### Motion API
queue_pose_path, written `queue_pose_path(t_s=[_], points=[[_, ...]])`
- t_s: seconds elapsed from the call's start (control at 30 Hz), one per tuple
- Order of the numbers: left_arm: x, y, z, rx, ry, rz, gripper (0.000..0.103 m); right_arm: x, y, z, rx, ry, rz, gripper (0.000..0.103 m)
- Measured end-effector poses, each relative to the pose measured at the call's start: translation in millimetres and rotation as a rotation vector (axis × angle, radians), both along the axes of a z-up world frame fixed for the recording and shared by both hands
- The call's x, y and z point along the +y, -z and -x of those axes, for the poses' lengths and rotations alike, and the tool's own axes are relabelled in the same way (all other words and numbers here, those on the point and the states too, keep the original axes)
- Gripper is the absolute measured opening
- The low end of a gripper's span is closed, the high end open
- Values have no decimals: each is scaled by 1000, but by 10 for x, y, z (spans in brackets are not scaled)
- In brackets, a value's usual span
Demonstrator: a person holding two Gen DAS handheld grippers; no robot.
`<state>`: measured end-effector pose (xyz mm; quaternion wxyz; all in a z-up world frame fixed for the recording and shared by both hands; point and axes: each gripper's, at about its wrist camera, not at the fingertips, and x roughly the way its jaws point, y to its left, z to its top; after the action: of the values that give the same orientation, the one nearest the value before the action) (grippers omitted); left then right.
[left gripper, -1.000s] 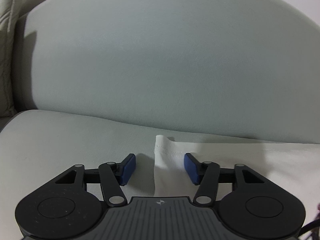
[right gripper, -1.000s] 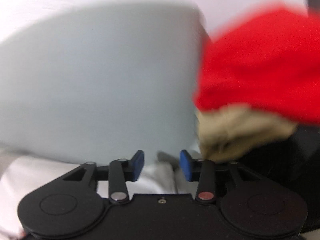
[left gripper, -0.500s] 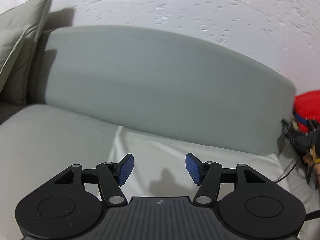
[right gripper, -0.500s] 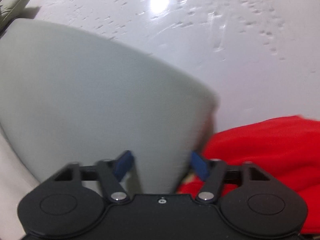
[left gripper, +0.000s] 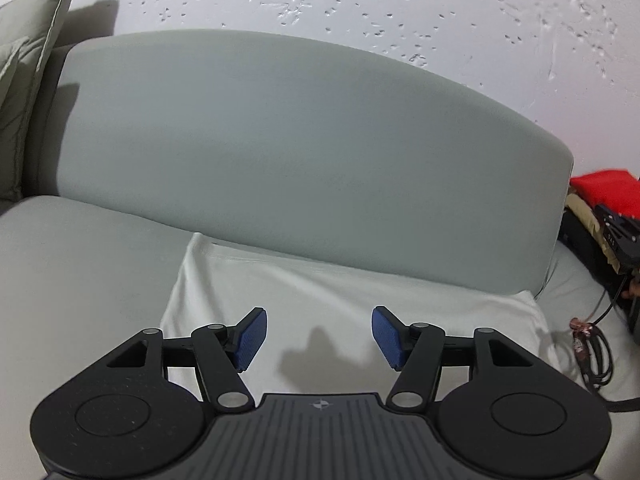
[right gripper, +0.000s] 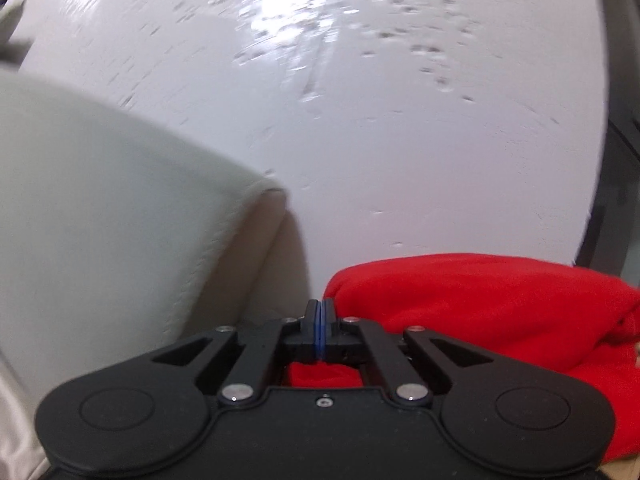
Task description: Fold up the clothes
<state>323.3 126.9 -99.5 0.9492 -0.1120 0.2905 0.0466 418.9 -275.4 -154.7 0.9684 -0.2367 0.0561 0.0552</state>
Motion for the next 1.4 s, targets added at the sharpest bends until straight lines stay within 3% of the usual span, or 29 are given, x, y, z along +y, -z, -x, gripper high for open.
queue_pose_path(t_s=[0.03, 0.1, 0.2, 0.3, 0.37, 0.43, 0.47, 0.5, 0.57, 0.7, 0.73, 0.77, 0.87, 0.97, 1.07, 1.27, 1.4], points=[[25, -22, 28, -3, 4, -7, 62, 77, -134, -60, 39, -24, -2, 25], [104, -69, 77, -2, 3, -9, 63, 203, -219, 188, 69, -77, -37, 68], [234, -158, 151, 0, 2, -7, 63, 369, -380, 470, 87, -96, -114, 75], [322, -222, 228, 1, 10, -31, 65, 441, -547, 654, 272, -82, -279, 85], [360, -204, 183, 30, -5, -64, 65, 499, -543, 604, 450, -78, -392, 85], [424, -174, 105, 64, -21, -95, 59, 552, -408, 562, 589, -71, -459, 72], [466, -141, 36, 79, -19, -104, 54, 578, -333, 475, 643, -58, -489, 56], [516, -98, -45, 92, -6, -101, 46, 584, -252, 371, 686, -36, -522, 49], [656, -6, -200, 130, 7, -73, 41, 564, -99, 128, 751, 28, -590, 48], [874, 207, -538, 199, -56, -62, 41, 425, 209, -171, 838, 170, -614, 44], [919, 243, -578, 204, -65, -51, 41, 387, 273, -250, 868, 196, -618, 42], [962, 274, -609, 207, -72, -38, 41, 350, 324, -311, 888, 213, -624, 32], [1026, 341, -632, 202, -76, -10, 47, 299, 408, -398, 905, 184, -616, 22], [1098, 386, -647, 200, -92, 19, 58, 289, 486, -432, 900, 148, -611, 22], [1160, 419, -794, 196, -127, 33, 59, 290, 516, -391, 890, 128, -591, 22], [1178, 452, -1277, 235, -80, 9, 55, 233, 556, -347, 884, 105, -582, 19], [1139, 495, -1469, 261, -64, -15, 41, 171, 585, -331, 868, 73, -586, 19]])
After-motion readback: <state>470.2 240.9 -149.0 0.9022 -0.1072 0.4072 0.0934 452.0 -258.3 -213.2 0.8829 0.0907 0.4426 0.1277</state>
